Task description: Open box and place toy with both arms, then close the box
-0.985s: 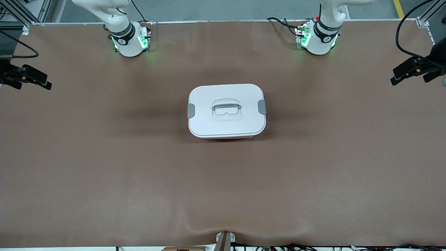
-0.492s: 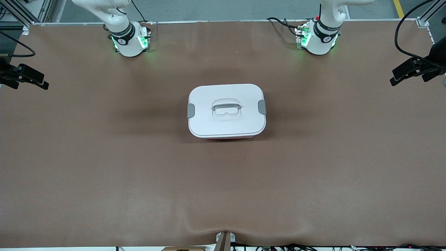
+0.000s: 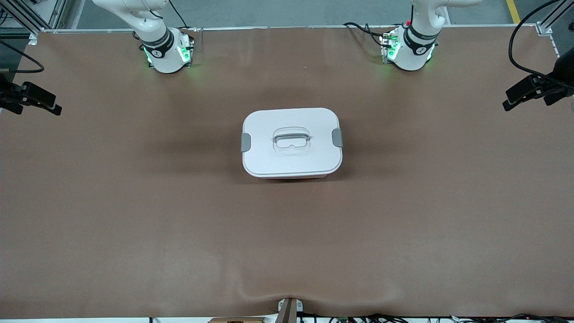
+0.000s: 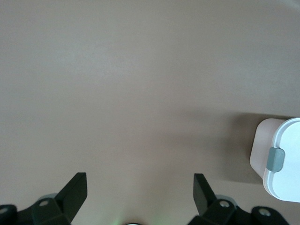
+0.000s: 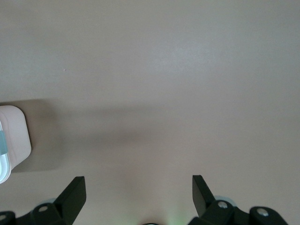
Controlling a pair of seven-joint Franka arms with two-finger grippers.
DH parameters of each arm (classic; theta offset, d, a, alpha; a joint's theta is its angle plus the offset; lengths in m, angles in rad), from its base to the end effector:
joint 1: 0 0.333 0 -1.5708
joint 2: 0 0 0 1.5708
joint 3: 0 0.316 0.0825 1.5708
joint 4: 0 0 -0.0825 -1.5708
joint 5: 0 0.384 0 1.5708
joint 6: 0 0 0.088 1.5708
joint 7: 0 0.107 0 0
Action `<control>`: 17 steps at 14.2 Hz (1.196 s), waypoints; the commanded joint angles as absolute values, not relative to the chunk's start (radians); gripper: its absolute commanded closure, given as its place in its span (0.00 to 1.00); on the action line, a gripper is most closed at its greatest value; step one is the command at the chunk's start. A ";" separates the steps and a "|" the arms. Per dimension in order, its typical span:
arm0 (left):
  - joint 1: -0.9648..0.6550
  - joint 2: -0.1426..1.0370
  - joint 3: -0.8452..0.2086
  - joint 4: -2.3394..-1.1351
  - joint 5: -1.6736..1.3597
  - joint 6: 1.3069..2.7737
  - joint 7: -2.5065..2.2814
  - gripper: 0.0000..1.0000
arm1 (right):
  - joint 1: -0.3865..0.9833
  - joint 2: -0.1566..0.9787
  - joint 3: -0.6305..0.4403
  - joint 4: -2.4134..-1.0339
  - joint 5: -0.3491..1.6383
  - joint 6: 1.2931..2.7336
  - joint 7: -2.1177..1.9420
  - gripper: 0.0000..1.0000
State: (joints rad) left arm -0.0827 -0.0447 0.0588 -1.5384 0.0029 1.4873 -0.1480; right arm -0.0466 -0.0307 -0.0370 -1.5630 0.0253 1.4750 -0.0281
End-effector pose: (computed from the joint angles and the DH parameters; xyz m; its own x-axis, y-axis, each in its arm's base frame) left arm 0.5320 -0.0116 0.6566 0.9923 0.1239 -0.0064 0.1239 -0.9923 -0.0012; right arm 0.5334 -0.0421 0.6368 0.9970 -0.0528 -0.0565 -0.0545 -0.9981 -0.0280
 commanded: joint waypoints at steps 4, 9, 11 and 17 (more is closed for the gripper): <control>-0.083 -0.037 0.063 -1.517 0.017 1.483 -0.156 0.00 | -0.071 -0.021 -0.023 -1.542 0.031 1.466 -0.029 0.00; -0.086 -0.028 0.064 -1.500 0.040 1.483 -0.156 0.00 | -0.069 -0.018 -0.023 -1.542 0.031 1.468 -0.029 0.00; -0.086 -0.025 0.063 -1.500 0.040 1.483 -0.156 0.00 | -0.069 -0.015 -0.023 -1.542 0.031 1.466 -0.029 0.00; -0.064 -0.025 0.063 -1.505 0.041 1.477 -0.155 0.00 | -0.069 -0.015 -0.023 -1.542 0.031 1.466 -0.029 0.00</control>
State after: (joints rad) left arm -0.0721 -0.0362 0.0648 -1.5287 0.0209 1.4875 -0.1485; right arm -0.0466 -0.0239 -0.0370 -1.5624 0.0253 1.4750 -0.0281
